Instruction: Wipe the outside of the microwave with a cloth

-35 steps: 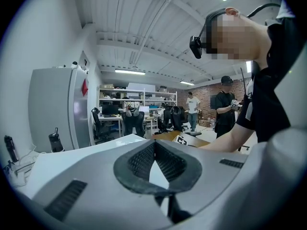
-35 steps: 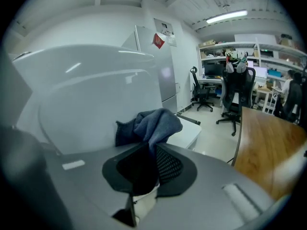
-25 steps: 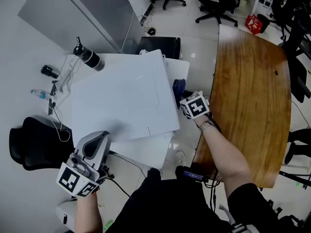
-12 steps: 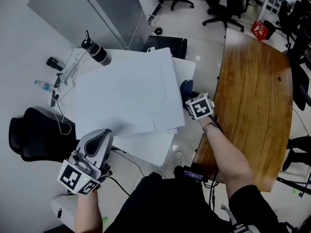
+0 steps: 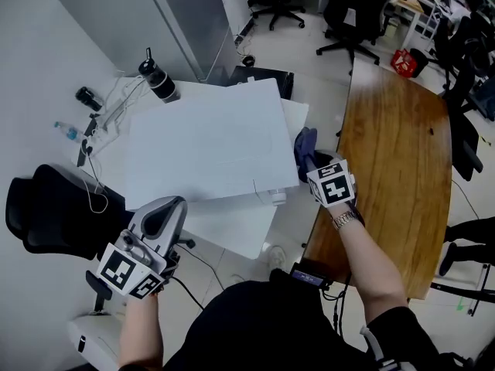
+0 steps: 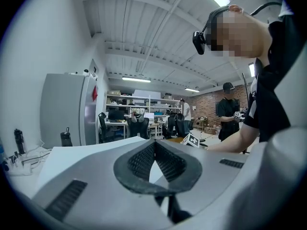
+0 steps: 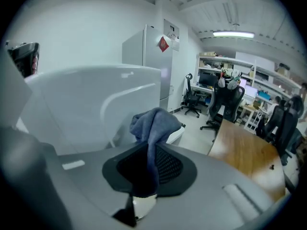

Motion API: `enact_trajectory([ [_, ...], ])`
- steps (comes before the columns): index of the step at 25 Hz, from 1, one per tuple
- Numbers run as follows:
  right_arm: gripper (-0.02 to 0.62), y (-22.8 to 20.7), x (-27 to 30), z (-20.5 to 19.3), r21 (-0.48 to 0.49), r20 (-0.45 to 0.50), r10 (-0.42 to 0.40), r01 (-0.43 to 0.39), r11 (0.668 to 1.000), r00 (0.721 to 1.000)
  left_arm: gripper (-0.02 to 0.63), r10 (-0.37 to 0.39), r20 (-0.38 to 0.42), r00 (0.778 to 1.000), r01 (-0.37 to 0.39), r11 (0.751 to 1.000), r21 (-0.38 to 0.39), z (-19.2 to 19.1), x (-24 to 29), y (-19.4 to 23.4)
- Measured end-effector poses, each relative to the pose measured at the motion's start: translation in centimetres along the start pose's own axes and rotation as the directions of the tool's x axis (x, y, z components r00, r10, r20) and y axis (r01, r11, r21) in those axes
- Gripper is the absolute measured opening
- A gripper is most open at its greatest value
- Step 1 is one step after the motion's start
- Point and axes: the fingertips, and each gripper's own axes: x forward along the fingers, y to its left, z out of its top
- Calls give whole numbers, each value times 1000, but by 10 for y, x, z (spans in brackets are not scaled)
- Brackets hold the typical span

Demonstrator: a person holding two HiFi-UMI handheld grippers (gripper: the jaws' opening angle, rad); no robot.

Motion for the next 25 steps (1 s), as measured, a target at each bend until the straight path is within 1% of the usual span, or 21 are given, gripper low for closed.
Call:
enact_trajectory([
  [9, 49, 38, -92, 10, -1, 67, -105, 105, 994, 992, 5, -35, 57, 998, 37, 999, -28, -6, -48, 4],
  [16, 49, 92, -159, 15, -9, 134, -173, 176, 984, 976, 5, -44, 91, 995, 48, 998, -49, -14, -96, 10],
  [20, 49, 136, -180, 19, -30, 170, -162, 169, 985, 972, 5, -43, 101, 994, 50, 997, -62, -21, -122, 13],
  [25, 50, 203, -183, 26, -82, 192, -85, 102, 991, 978, 5, -25, 107, 994, 33, 997, -75, -30, -157, 16],
])
